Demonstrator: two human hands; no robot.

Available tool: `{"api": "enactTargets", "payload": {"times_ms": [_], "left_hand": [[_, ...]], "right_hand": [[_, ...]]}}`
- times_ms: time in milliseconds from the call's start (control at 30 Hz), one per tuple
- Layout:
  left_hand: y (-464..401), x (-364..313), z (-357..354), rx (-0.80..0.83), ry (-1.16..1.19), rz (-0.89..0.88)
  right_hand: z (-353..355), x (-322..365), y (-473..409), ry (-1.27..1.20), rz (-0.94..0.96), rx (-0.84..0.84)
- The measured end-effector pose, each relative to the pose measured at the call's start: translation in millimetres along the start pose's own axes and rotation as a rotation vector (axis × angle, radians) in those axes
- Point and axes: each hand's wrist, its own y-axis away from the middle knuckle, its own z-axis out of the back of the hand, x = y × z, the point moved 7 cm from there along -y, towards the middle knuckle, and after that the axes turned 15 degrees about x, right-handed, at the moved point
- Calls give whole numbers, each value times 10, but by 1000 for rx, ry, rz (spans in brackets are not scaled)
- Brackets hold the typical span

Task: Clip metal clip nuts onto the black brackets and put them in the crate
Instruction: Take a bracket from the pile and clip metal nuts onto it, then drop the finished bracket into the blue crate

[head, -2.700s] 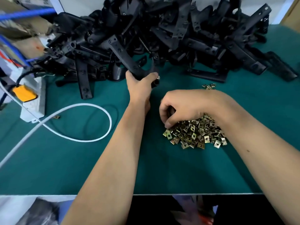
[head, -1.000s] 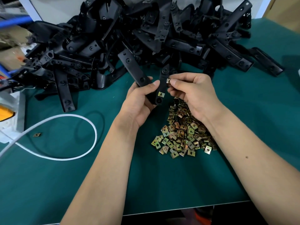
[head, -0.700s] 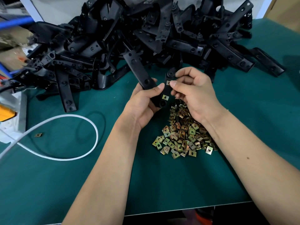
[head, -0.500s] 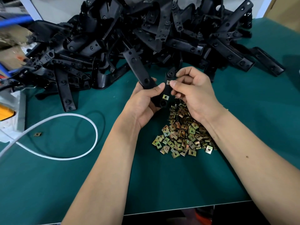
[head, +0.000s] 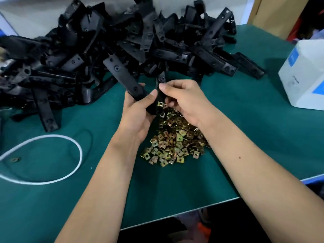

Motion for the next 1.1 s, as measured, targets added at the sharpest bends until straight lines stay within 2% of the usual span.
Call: {"api": "enactTargets", "payload": {"times_ms": [167,267,533,600,700,767,867,933,1033,1100], "left_hand": [[-28,-17,-615,51,10,-73],[-87,22,-1218,133,-35,-63],[82,729,-3112,338,-203,44],[257,1030,-3616,436,-275,79],[598,1634,-4245,614,-399,162],[847,2104,-4512,727,-453,278],[1143,2770,-4650,853,-448,548],[1231,3107,-4596,899,-544,650],[1218,3429,-4421,968,-848,593],[1198,3526,-4329,984,-948,545]], "right_hand": [[361,356,315,159,76,-41],[766,610,694,146,186,-187],[2070,734,2304,-212,434,-651],[2402,682,2801,-253,463,-774],[2905,428,3548,-422,455,-850],[3155,252,4049,-445,393,-934],[3474,-179,4728,-446,197,-1181],[3599,-497,5046,-485,113,-1348],[3665,-845,5355,-401,-69,-1576],[3693,-1046,5433,-385,-163,-1626]]}}
